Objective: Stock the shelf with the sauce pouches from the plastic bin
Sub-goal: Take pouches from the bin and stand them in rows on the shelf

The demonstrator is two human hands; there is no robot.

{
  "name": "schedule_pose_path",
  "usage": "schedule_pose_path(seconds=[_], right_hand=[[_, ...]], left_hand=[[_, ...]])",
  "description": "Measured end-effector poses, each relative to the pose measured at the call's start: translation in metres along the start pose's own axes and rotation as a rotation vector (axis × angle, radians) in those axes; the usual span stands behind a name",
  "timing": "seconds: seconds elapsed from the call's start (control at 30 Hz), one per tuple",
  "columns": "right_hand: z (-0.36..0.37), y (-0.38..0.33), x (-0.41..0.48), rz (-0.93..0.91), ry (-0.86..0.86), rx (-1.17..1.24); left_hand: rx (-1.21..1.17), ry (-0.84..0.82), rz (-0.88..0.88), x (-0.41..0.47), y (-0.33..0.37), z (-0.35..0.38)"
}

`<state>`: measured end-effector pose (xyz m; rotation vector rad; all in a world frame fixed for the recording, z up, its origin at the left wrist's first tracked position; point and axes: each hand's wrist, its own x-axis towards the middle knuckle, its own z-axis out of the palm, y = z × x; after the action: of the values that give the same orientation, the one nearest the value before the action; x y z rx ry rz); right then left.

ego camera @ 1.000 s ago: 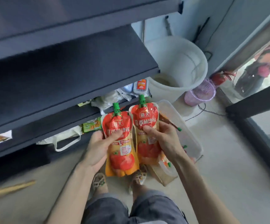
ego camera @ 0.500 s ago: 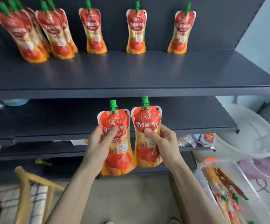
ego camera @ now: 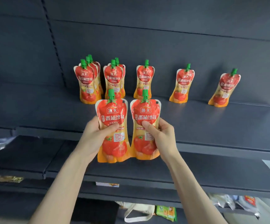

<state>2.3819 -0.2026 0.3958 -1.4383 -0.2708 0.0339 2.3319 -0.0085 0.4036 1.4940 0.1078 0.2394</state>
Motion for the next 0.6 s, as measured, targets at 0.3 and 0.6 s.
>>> schedule_pose_path(seconds=[0.3, 0.6], right_hand=[[0.057, 0.008, 0.112, -0.081, -0.021, -0.010], [0.101, 0.030, 0.176, -0.084, -0.013, -0.015]], left_hand=[[0.009, 0.126, 0.137, 0.105, 0.010, -0.053], [0.004, 0.161, 0.169, 0.172, 0.001, -0.106]])
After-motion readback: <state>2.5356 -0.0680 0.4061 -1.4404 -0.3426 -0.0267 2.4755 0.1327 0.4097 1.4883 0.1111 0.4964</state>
